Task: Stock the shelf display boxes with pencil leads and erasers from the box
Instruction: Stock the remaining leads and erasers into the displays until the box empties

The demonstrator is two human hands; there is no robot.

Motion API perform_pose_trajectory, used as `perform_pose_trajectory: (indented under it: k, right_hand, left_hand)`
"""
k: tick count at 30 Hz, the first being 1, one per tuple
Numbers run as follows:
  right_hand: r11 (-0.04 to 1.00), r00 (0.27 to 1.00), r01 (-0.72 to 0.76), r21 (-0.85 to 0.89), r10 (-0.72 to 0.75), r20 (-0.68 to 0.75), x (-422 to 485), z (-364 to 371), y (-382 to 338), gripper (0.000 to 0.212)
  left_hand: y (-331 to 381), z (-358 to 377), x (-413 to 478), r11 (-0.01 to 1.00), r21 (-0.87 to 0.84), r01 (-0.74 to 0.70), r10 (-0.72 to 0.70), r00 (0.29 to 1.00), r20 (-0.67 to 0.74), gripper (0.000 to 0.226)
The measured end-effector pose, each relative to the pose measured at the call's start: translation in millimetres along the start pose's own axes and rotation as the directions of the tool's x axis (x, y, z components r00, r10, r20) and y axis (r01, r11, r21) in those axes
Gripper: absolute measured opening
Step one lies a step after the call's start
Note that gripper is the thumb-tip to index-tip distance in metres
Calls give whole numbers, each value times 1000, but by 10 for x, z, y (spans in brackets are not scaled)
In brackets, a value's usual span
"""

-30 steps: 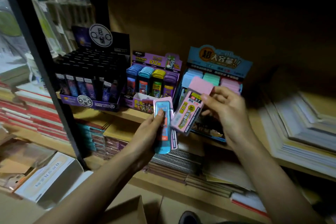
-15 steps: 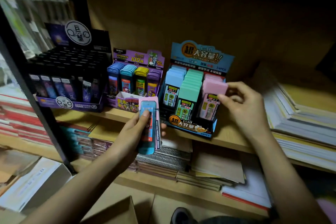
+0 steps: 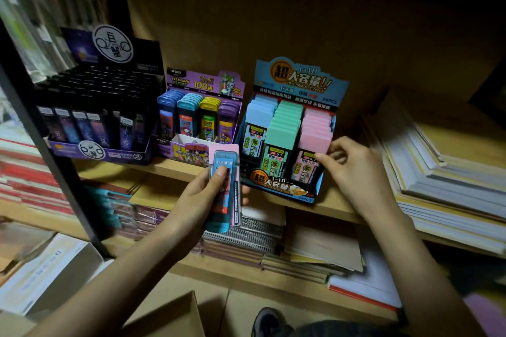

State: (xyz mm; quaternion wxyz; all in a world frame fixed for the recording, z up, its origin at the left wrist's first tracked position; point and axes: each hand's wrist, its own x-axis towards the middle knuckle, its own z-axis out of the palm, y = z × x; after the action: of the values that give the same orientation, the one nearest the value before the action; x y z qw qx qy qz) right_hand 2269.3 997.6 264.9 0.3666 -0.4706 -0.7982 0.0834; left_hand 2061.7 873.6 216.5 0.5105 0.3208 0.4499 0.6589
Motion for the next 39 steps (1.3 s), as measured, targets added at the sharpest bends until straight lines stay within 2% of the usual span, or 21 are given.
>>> perform_pose_trajectory:
  k: [3, 5, 6, 8, 10, 11, 16, 18, 20, 22, 24, 27, 30, 32, 34, 37, 39]
  right_hand:
    - [990, 997, -44, -135, 52, 55, -18, -46, -42, 30]
    - [984, 998, -28, -175, 38, 54, -47, -102, -105, 37]
    - [992, 999, -5, -128, 11, 50, -70, -124, -155, 38]
    - [991, 997, 26, 129, -35, 71, -131, -124, -333, 35]
    - [917, 988, -29, 399, -34, 149, -186, -1, -591, 26]
    - [885, 979, -80, 460, -17, 204, -200, 104, -713, 23]
    - [770, 893, -282, 572, -7, 450, -218, 576, -1105, 9]
    - [736, 893, -298, 608, -9, 449, -216, 633, -1157, 4]
    - [700, 921, -297, 649, 32, 387, -202, 657, -1176, 7]
    - [619, 935, -318, 718, 79, 345, -189, 662, -1189, 10]
    - [546, 924, -365, 754, 111, 367, -191, 661, -1198, 10]
    - [496, 884, -445, 745, 108, 456, -244, 681, -1225, 5]
    - [523, 813, -506, 685, 24, 582, -312, 726, -1270, 19]
    - [608, 710, -516, 603, -90, 698, -343, 772, -1342, 29]
    - [684, 648, -459, 567, -179, 741, -357, 845, -1447, 25]
    - [672, 702, -415, 613, -191, 686, -306, 955, -1638, 9]
    - [690, 719, -389, 611, -187, 669, -260, 1033, -1719, 14]
  left_hand:
    - [-1, -5, 2, 1000, -5, -2, 2, 1000, 15, 24]
    - [5, -11, 14, 1000, -4, -11, 11, 1000, 20, 27]
    - [15, -14, 18, 1000, 0, -20, 20, 1000, 21, 29]
    - [47, -15, 21, 999, 23, -49, 49, 998, 28, 30]
    - [93, -24, 6, 995, 38, -87, 85, 995, 49, 30]
    - [119, -37, -7, 993, 51, -106, 103, 993, 65, 31]
    - [205, -183, -82, 978, 115, -177, 169, 983, 78, 29]
    - [235, -281, -120, 980, 115, -163, 157, 986, 62, 32]
    - [262, -395, -135, 984, 117, -135, 132, 991, 30, 38]
    - [293, -520, -125, 990, 97, -105, 108, 994, -26, 45]
    - [338, -620, -114, 993, 52, -104, 108, 991, -85, 45]
    - [405, -741, -97, 988, -16, -157, 153, 976, -153, 31]
    - [470, -858, -86, 973, -49, -224, 209, 954, -217, 17]
    - [514, -924, -91, 969, -12, -248, 239, 944, -228, 15]
    - [553, -974, -109, 971, 45, -234, 238, 949, -208, 21]
    - [588, -1055, -118, 961, 172, -215, 244, 956, -165, 28]
    - [600, -1090, -131, 947, 230, -223, 262, 952, -156, 30]
